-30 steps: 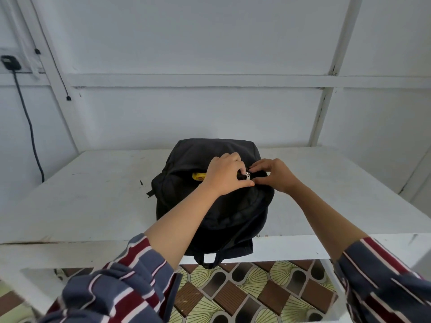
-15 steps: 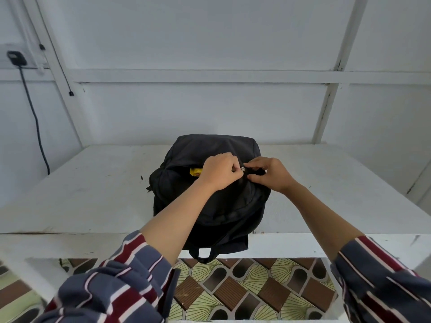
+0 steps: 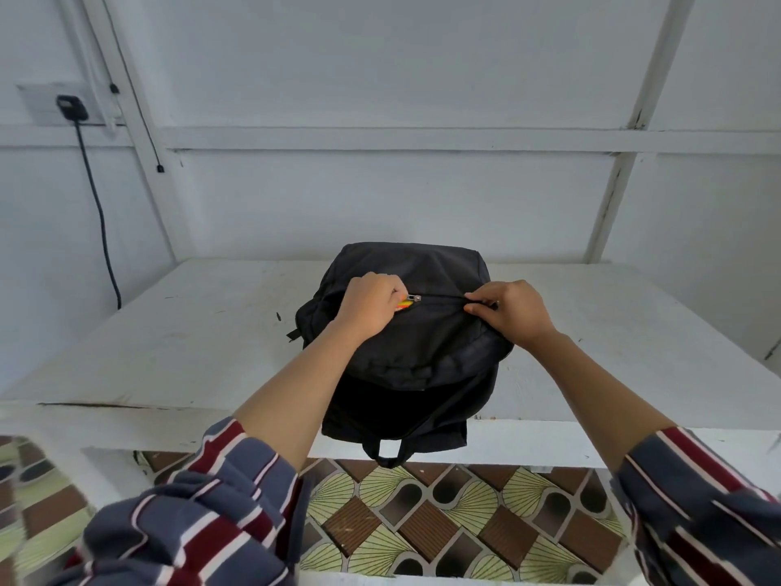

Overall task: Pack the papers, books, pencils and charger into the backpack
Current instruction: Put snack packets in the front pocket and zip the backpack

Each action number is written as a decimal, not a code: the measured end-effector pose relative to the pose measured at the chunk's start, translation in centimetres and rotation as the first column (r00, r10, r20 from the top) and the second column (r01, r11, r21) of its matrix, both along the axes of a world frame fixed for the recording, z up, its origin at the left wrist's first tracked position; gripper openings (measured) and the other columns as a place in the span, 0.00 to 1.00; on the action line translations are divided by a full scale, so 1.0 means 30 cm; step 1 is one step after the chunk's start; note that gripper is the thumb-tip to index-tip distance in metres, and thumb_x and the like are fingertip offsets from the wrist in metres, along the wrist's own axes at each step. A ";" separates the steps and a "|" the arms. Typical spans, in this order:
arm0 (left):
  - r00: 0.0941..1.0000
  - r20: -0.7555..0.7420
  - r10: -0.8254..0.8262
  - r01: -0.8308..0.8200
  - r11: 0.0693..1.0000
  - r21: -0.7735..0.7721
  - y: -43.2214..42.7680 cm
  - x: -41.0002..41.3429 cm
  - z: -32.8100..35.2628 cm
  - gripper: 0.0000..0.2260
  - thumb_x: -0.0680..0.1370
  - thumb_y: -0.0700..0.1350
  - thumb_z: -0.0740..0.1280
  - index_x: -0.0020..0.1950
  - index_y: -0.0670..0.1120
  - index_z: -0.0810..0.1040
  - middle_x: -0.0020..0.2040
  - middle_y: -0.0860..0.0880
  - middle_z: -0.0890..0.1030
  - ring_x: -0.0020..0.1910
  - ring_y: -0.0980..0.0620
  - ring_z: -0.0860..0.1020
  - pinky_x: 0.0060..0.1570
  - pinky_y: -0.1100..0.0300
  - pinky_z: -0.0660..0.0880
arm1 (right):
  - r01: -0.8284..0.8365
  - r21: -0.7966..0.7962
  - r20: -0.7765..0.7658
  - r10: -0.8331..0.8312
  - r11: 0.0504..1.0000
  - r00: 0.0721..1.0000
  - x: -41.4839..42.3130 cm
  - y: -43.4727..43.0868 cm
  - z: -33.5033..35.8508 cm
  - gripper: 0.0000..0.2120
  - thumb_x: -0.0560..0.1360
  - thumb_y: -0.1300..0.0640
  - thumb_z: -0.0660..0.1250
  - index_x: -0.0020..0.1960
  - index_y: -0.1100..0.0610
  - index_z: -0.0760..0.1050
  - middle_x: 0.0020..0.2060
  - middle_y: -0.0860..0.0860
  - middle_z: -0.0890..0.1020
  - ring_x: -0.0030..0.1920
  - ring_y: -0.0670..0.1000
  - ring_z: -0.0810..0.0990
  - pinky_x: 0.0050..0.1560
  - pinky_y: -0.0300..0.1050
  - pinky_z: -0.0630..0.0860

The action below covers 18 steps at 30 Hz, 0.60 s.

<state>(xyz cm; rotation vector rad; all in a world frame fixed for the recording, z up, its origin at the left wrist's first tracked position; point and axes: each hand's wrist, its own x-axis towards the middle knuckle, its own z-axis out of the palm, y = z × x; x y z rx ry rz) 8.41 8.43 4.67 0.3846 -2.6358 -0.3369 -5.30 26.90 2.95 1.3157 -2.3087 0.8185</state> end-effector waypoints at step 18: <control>0.988 -0.156 0.009 -0.002 0.999 0.043 -0.143 0.102 -0.011 0.08 0.78 0.42 0.62 0.49 0.46 0.81 0.48 0.50 0.82 0.51 0.47 0.74 0.53 0.55 0.67 | -0.115 0.225 -0.159 0.153 0.967 0.975 0.185 -0.265 0.082 0.22 0.73 0.49 0.68 0.66 0.50 0.72 0.69 0.48 0.70 0.70 0.49 0.67 0.68 0.50 0.58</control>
